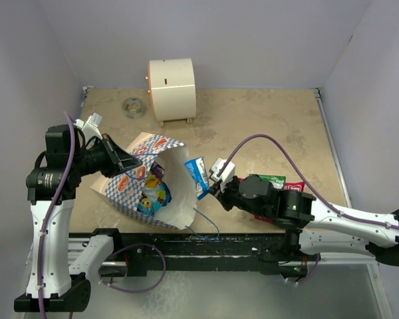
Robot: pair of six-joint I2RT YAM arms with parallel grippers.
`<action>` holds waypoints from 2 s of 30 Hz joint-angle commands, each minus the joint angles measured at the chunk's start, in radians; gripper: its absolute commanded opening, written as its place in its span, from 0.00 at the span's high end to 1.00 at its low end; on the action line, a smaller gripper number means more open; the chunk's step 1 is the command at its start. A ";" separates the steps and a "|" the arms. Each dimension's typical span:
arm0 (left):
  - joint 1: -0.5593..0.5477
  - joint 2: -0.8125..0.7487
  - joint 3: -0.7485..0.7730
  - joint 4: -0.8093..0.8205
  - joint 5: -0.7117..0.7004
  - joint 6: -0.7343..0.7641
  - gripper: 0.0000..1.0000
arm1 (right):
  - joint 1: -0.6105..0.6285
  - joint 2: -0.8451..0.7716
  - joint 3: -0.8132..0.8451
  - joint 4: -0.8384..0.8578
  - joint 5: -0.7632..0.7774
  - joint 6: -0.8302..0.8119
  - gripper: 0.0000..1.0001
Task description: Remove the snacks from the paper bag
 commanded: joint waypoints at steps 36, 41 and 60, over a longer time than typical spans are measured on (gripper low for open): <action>-0.004 -0.022 0.040 0.010 -0.005 0.026 1.00 | -1.149 0.250 -0.040 -0.298 0.260 0.557 1.00; -0.002 -0.018 0.039 0.024 0.001 0.021 1.00 | -1.214 0.357 -0.001 -0.363 0.244 0.653 1.00; -0.003 -0.021 0.053 0.006 -0.001 0.045 1.00 | -1.255 0.299 0.007 -0.412 0.193 0.694 0.47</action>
